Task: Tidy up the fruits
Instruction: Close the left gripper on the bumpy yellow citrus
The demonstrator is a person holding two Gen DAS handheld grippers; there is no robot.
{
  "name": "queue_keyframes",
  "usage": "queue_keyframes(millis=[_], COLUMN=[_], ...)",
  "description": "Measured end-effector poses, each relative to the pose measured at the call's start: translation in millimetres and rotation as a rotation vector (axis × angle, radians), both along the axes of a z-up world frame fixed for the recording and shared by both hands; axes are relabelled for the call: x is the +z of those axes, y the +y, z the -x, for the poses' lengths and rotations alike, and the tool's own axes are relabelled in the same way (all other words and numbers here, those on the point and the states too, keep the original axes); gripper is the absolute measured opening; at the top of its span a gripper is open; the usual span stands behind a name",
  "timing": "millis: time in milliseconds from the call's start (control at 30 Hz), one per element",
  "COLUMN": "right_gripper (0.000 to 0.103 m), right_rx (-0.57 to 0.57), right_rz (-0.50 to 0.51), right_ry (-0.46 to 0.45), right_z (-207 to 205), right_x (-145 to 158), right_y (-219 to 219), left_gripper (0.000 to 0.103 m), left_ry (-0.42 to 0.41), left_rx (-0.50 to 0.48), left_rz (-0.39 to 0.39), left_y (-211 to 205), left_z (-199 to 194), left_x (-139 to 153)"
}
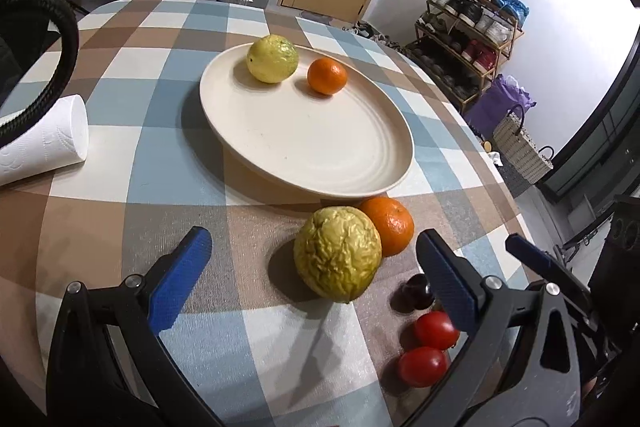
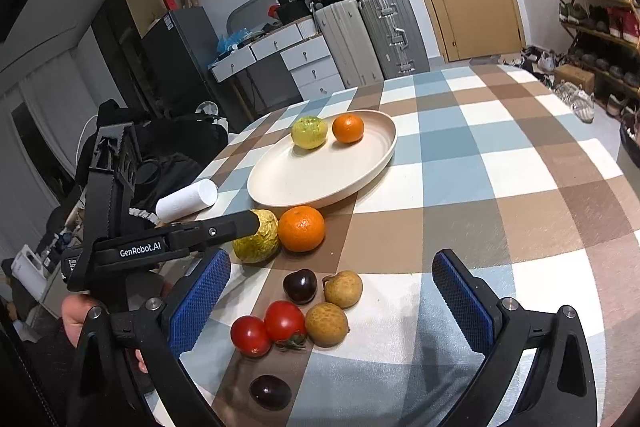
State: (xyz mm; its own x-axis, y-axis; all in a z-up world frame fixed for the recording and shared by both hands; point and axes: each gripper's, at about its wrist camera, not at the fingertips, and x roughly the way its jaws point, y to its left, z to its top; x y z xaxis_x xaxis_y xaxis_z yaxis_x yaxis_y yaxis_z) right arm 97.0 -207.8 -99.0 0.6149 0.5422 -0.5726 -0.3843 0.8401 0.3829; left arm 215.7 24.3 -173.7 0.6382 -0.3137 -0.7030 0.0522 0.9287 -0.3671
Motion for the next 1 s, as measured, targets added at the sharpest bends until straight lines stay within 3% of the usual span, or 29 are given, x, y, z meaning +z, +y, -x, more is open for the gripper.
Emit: queue_keyframes(millis=[67,167,400,433,800,1000], right_gripper=[0.103,0.103,0.103,0.103,0.103,0.103], right_rx=[-0.002,-0.004,-0.006,-0.006,0.013,0.036], right_rz=[-0.005,-0.015,-0.012,-0.009,0.001,0.011], right_ry=[0.01,0.016,0.016,0.015,0.038,0.063], right_z=[-1.2,-2.5,-3.3,-3.2,-7.6,-24.3], right_x=[-1.1,-1.7,-2.2,-2.3,-0.4,0.7], right_y=[-0.9,-2.6,-2.9,-2.6,3.6,15.6], left_gripper=[0.101,0.089,0.046,0.043,0.043,0.043], left_ry=[-0.003,0.006,0.04,0.045,0.015,-0.013], left_rx=[-0.007,-0.032,-0.112,-0.123,-0.127,-0.109], left_rz=[0.008,0.033,0.092,0.104,0.135,0.138], left_y=[-0.7,0.4,-0.5,-1.0,12.3,27.8], left_z=[0.3,-6.3,-15.8,-15.0,-11.7,13.7], left_x=[-0.6,-5.2,-15.4,-16.6,-10.7,0.9])
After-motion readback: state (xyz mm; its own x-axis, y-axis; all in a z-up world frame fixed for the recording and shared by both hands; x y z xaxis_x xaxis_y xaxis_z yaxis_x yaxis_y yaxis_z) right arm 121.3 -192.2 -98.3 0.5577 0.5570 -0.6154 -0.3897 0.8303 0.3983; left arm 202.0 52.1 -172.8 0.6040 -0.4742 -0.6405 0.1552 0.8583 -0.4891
